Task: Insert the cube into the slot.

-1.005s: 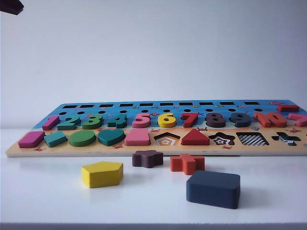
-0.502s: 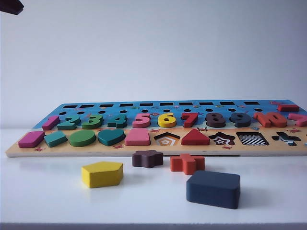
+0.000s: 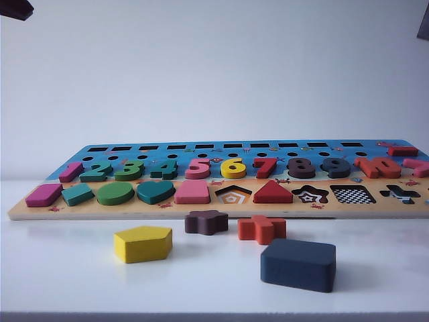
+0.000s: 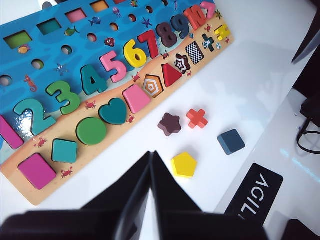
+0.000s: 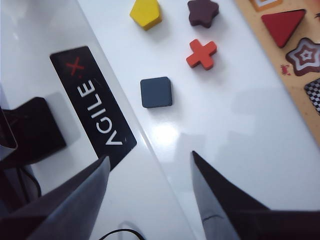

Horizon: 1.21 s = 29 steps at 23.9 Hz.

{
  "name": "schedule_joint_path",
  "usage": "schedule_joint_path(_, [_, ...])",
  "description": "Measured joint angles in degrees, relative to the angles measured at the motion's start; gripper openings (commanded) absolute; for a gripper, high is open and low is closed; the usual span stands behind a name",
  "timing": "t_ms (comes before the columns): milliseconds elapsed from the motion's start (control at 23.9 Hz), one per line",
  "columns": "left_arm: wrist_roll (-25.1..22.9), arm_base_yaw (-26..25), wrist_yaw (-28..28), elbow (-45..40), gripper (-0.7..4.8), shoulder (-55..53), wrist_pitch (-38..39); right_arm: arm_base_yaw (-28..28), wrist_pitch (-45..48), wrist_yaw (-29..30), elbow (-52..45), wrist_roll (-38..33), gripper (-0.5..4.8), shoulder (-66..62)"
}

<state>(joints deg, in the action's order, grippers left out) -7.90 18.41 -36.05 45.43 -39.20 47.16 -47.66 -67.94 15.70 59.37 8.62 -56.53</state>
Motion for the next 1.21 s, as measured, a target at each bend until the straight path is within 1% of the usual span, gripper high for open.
schedule_joint_path(84, [0.00,0.00,0.00,-0.02,0.10,0.00,-0.04,-4.37,0.35,-3.37,0.00,-1.22,3.23,-2.67])
schedule_joint_path(209, [0.00,0.00,0.00,0.00,0.10,0.00,-0.20,-9.14,2.08,-6.19,0.00,-3.32,3.25,-5.55])
schedule_joint_path(377, [0.00,0.00,0.00,-0.02,0.09,0.00,-0.22,-10.99,6.29,-6.32,0.00,-10.08,3.25,-9.22])
schedule_joint_path(461, [0.00,0.00,0.00,-0.02,0.10,0.00,-0.22,-10.88,9.33,-5.88,0.00,-16.26,3.25,-11.43])
schedule_joint_path(544, [0.00,0.00,-0.02,-0.02,0.10,0.00,-0.22,-10.88,10.21,-5.46,0.00,-18.43,3.25,-12.85])
schedule_joint_path(795, [0.00,0.00,-0.02,0.00,0.10,0.00,-0.22,-10.93,10.12,-4.17,0.00,-18.45,3.25,-15.98])
schedule_joint_path(1047, [0.00,0.00,-0.02,-0.02,0.09,0.02,-0.22,-10.93,10.12,-3.91,0.00,-13.25,3.25,-19.47])
schedule_joint_path(1214, [0.00,0.00,-0.02,-0.02,0.09,0.00,-0.22,-10.93,10.25,-3.93,0.00,-8.52,3.57,-20.26])
